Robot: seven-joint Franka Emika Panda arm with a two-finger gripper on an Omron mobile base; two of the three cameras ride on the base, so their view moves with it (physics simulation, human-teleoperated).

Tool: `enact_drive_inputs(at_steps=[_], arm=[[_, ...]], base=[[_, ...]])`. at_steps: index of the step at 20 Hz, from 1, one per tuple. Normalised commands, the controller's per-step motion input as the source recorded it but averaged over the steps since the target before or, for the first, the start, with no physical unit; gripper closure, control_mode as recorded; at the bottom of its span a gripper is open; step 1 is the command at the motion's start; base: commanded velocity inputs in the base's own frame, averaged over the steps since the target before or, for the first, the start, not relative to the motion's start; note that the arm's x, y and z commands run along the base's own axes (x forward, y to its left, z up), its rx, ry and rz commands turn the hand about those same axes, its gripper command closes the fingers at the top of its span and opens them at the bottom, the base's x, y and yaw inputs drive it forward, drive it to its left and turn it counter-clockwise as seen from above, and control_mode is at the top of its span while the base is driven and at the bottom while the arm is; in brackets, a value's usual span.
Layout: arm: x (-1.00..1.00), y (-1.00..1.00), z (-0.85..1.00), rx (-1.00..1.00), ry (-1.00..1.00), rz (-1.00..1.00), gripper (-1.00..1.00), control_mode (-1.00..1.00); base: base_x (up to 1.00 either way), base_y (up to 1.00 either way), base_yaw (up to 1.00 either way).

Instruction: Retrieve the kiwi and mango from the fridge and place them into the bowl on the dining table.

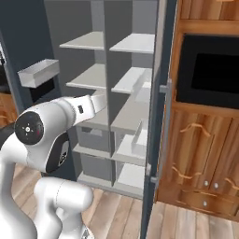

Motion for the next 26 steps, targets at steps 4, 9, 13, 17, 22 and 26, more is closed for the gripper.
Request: enact_drive_inputs(at_steps=[4,9,13,17,22,26], arm=[[0.00,0.00,0.00,0.00,0.00,0.00,-1.00,1.00],[0.00,0.00,0.00,0.00,0.00,0.00,-1.00,1.00],[0.00,0.00,0.00,0.00,0.00,0.00,-1.00,1.00],[0.00,0.00,0.00,0.00,0.00,0.00,-1.00,1.00],[0.00,0.00,0.00,0.00,0.00,0.00,-1.00,1.00],[0.00,0.00,0.00,0.00,0.00,0.00,-1.00,1.00]], base=[[0.14,0.65,-0.31],[0.17,0.65,-0.31],[0.18,-0.03,-0.09],[0.24,-0.05,0.00],[0.33,0.00,0.00],[0.54,0.00,-0.02]])
